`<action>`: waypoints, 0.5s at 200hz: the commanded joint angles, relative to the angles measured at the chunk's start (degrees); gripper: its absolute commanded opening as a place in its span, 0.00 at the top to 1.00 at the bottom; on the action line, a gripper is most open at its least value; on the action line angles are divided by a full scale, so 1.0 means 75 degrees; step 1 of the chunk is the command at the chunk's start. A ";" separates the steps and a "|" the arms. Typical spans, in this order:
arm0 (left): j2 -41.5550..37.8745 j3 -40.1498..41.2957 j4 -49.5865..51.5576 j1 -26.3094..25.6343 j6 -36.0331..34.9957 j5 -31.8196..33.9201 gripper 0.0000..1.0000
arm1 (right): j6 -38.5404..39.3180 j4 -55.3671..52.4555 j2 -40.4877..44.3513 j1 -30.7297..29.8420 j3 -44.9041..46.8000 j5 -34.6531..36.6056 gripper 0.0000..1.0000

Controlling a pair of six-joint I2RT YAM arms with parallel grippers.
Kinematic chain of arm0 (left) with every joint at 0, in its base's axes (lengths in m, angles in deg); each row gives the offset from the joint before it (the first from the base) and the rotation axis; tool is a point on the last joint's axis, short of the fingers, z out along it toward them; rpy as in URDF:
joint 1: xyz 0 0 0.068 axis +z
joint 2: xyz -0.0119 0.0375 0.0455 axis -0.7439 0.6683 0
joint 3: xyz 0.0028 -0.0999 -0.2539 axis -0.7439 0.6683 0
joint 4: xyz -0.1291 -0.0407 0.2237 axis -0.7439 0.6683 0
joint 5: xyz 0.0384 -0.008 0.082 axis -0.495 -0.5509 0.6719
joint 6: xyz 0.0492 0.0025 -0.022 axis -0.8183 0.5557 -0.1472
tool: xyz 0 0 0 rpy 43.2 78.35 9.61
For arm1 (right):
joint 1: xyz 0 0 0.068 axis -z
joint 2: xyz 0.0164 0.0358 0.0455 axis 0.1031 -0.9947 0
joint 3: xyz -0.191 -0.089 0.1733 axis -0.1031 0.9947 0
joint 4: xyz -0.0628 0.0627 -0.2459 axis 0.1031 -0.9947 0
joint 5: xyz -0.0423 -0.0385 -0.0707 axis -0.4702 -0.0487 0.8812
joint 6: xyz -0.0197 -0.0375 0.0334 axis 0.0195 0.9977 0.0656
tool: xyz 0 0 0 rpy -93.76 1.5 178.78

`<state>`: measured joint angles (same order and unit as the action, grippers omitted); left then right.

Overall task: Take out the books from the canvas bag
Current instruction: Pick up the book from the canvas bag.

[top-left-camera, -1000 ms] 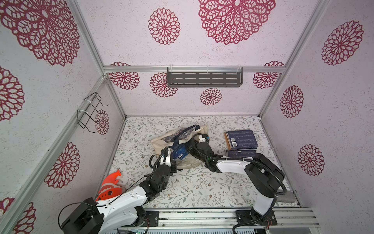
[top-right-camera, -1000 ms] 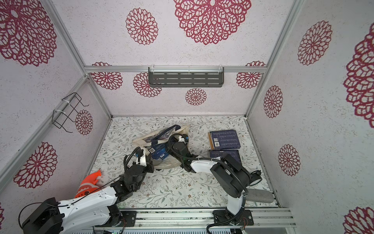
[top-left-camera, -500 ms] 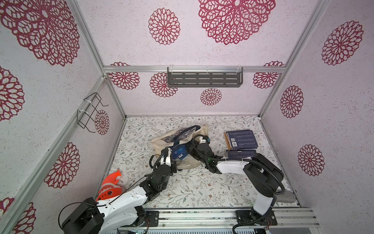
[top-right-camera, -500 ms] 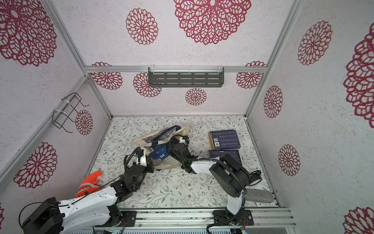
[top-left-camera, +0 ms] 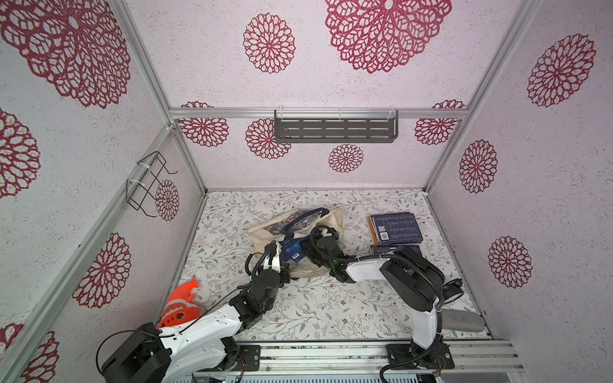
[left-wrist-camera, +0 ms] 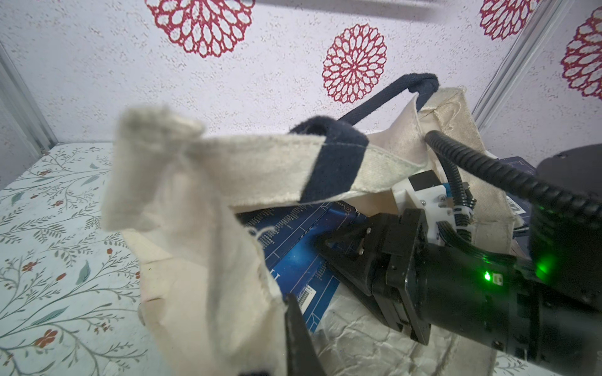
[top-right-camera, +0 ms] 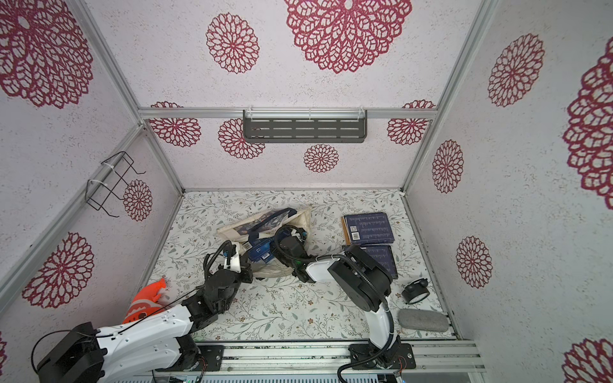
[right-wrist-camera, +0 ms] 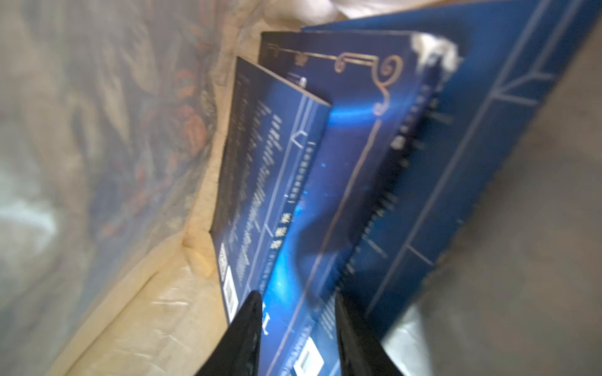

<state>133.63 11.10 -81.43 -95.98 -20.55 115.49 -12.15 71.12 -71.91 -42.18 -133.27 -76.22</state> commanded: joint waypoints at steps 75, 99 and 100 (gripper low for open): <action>-0.0007 -0.0105 -0.0370 -0.0173 -0.0085 -0.0052 1.00 | 0.0291 0.0704 -0.0749 0.0196 -0.0416 0.0258 0.78; 0.0052 -0.0111 -0.0383 -0.0173 -0.0078 -0.0071 1.00 | 0.0440 0.0608 -0.0796 0.0253 -0.0537 0.0293 0.87; 0.0052 -0.0111 -0.0381 -0.0173 -0.0080 -0.0073 1.00 | 0.0443 0.0610 -0.0802 0.0251 -0.0540 0.0293 0.87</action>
<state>133.78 11.10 -81.50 -95.98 -20.55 115.40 -11.17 76.67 -76.96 -41.43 -135.39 -75.74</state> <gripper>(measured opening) 0.069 0.167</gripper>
